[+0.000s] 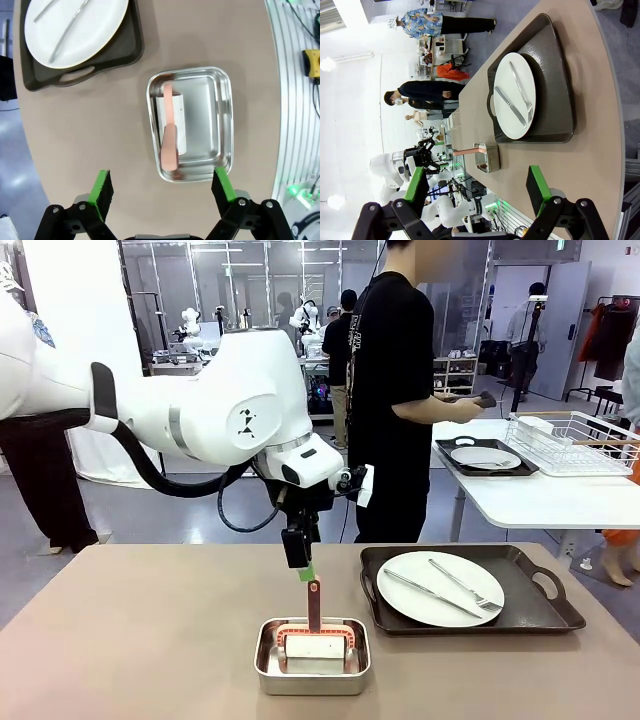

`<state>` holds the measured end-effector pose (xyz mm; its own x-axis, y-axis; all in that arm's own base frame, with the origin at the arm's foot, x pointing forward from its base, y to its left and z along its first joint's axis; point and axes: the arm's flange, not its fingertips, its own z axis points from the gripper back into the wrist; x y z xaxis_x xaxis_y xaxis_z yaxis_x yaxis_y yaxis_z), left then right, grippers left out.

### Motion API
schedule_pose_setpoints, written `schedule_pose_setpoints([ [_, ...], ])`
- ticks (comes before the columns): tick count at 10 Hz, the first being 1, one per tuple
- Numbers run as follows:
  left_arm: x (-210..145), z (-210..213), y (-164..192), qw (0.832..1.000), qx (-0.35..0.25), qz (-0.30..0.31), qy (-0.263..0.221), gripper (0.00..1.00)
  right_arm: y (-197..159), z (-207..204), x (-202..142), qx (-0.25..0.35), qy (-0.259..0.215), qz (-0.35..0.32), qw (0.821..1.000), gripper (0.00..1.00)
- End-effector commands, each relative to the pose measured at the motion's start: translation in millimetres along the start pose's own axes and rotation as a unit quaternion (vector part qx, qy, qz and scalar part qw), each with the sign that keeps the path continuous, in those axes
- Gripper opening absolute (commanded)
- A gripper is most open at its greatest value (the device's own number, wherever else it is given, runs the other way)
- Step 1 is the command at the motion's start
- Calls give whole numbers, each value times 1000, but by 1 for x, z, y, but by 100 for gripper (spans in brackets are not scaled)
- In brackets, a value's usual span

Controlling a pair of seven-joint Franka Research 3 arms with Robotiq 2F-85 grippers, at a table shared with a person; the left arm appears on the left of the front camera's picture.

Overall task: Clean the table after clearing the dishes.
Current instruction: When the left (or right) Handle tray is removed, use the left hand (or right hand) to clean the left (or right) side of the table with the Lint Roller.

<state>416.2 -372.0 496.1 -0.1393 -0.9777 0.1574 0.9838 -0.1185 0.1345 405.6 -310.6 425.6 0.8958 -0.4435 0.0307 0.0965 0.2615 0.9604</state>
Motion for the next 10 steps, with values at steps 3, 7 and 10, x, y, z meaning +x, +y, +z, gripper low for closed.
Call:
schedule_pose_setpoints([
  [3, 10, -12, 1, 997, -17, 53, 46, 100, 3, 1, -1, 1, -1, -2, 1000, 100],
  [7, 13, -36, -1, 996, -8, 73, 55, 100, 3, 1, -1, 1, -1, -2, 1000, 100],
  [10, 15, -49, -2, 995, -12, 74, 70, 100, 3, 1, -1, 1, -1, -2, 1000, 100],
])
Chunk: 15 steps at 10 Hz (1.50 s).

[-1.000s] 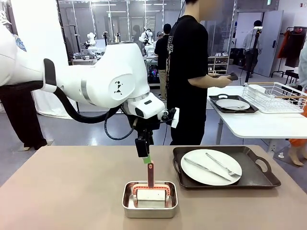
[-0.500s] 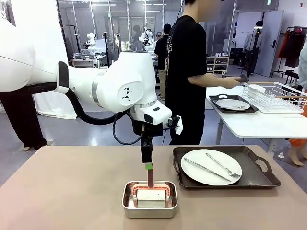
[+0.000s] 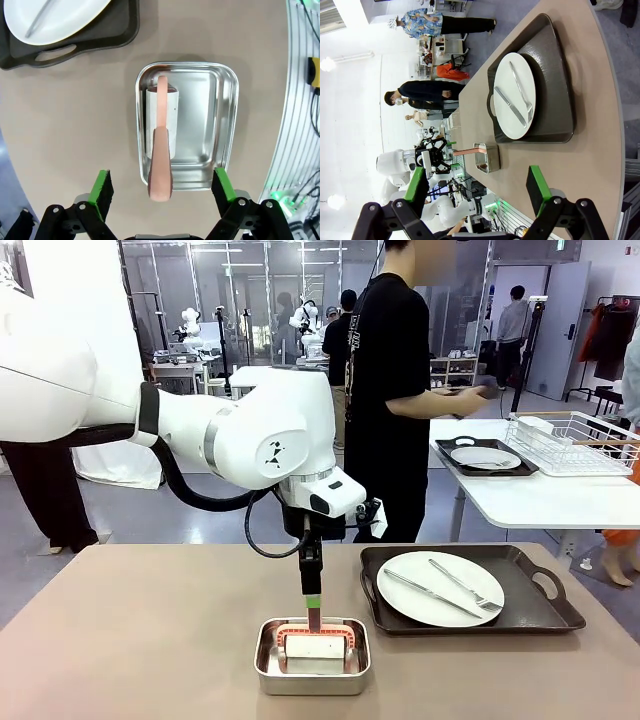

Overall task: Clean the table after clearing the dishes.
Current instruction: When the left (or right) Handle tray is removed, use the left hand (or right hand) to clean the left (or right) side of the table with the Lint Roller.

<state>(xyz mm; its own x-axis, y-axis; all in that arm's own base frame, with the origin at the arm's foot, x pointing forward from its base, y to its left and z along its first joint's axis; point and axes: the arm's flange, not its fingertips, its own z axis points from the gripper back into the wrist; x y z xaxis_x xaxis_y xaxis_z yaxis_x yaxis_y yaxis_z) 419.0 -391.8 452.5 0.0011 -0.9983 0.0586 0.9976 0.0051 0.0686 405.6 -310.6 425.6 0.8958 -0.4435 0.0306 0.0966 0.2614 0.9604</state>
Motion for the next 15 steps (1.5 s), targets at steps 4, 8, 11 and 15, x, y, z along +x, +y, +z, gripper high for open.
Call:
schedule_pose_setpoints([
  [4, 8, -12, -2, 1000, 17, 12, 13, 100, 3, 1, -1, 1, -1, -2, 1000, 100],
  [8, 8, -15, -3, 1000, 17, 16, 18, 100, 3, 1, -1, 1, -1, -2, 1000, 100],
  [11, 7, -14, -4, 999, 23, 11, 25, 83, 3, 1, -1, 1, -1, -2, 1000, 100],
  [15, 8, -13, -3, 999, 28, 10, 20, 65, 3, 1, -1, 1, -1, -2, 1000, 100],
])
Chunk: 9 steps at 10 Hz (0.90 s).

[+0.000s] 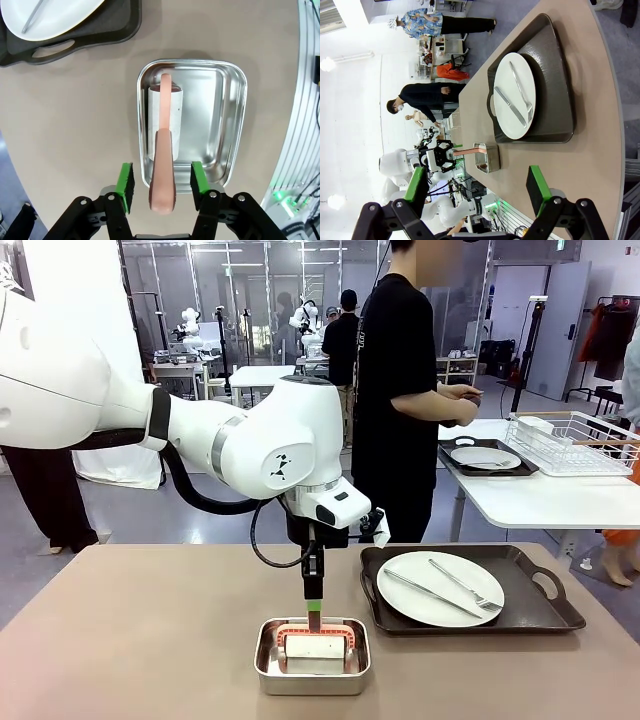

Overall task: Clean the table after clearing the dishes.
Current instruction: When the left (or right) Handle tray is removed, use the left hand (or right hand) to clean the left (or right) side of the table with the Lint Roller.

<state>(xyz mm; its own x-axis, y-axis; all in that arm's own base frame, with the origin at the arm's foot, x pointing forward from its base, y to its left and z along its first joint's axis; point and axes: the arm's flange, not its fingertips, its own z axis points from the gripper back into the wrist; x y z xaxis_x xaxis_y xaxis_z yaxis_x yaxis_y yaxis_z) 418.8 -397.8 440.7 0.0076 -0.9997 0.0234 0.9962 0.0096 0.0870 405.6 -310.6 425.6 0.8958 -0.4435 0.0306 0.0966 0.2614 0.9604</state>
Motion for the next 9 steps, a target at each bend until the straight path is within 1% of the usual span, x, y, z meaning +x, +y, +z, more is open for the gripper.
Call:
schedule_pose_setpoints([
  [1, 3, 0, -2, 1000, 20, 9, -1, 36, 3, 1, -1, 1, -1, -2, 1000, 100],
  [2, 4, 0, -2, 1000, 19, 8, -2, 46, 3, 1, -1, 1, -1, -2, 1000, 100],
  [3, 4, 0, -2, 1000, 19, 7, -1, 17, 3, 1, -1, 1, -1, -2, 1000, 100],
  [4, 4, 1, -2, 1000, 18, 7, -1, 26, 3, 1, -1, 1, -1, -2, 1000, 100],
  [5, 4, 2, -2, 1000, 18, 8, 0, 0, 3, 1, -1, 1, -1, -2, 1000, 100],
  [6, 3, 2, -2, 1000, 18, 8, 3, 7, 3, 1, -1, 1, -1, -2, 1000, 100],
  [7, 4, 4, -2, 1000, 19, 8, 3, 0, 3, 1, -1, 1, -1, -2, 1000, 100],
  [9, 4, 5, -2, 1000, 18, 8, 1, 0, 3, 1, -1, 1, -1, -2, 1000, 100],
])
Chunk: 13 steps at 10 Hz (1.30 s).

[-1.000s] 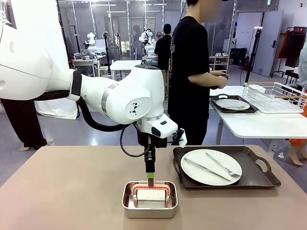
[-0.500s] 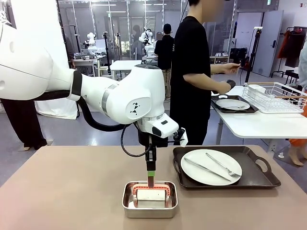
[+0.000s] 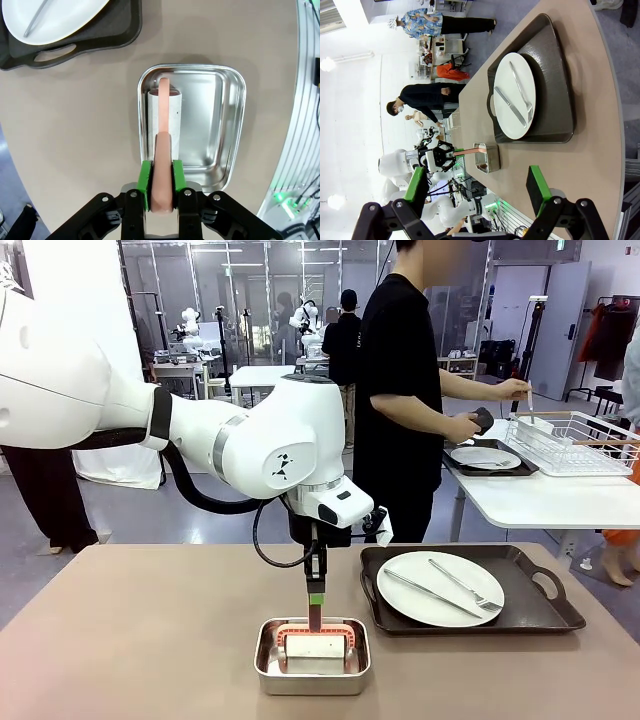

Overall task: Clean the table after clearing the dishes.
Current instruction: When the left (or right) Handle tray is removed, use the left hand (or right hand) to clean the left (or right) side of the table with the Lint Roller.

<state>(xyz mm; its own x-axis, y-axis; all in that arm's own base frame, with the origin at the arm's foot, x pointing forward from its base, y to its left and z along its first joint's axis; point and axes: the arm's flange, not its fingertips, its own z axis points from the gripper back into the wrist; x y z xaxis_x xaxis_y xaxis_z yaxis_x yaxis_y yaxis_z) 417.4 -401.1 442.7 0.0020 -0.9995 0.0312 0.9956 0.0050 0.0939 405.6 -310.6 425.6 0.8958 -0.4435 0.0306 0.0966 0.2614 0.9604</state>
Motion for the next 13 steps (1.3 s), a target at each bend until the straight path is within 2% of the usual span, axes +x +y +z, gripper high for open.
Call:
schedule_pose_setpoints([
  [1, -1, 2, 0, 1000, 14, 13, 7, 3, 3, 1, -1, 1, -1, -2, 1000, 100],
  [9, 0, 0, 0, 1000, 0, 0, 0, 3, 3, 1, -1, 1, -1, -2, 1000, 100],
  [10, 0, 0, 0, 1000, 0, 1, 0, 22, 3, 1, -1, 1, -1, -2, 1000, 100],
  [11, -8, 43, 11, 999, -8, 34, -25, 22, 3, 1, -1, 1, -1, -2, 1000, 100],
  [12, -22, 90, 17, 994, -41, 70, -75, 22, 3, 1, -1, 1, -1, -2, 1000, 100],
  [13, -44, 133, 22, 991, -47, 103, -77, 22, 3, 1, -1, 1, -1, -2, 1000, 100],
])
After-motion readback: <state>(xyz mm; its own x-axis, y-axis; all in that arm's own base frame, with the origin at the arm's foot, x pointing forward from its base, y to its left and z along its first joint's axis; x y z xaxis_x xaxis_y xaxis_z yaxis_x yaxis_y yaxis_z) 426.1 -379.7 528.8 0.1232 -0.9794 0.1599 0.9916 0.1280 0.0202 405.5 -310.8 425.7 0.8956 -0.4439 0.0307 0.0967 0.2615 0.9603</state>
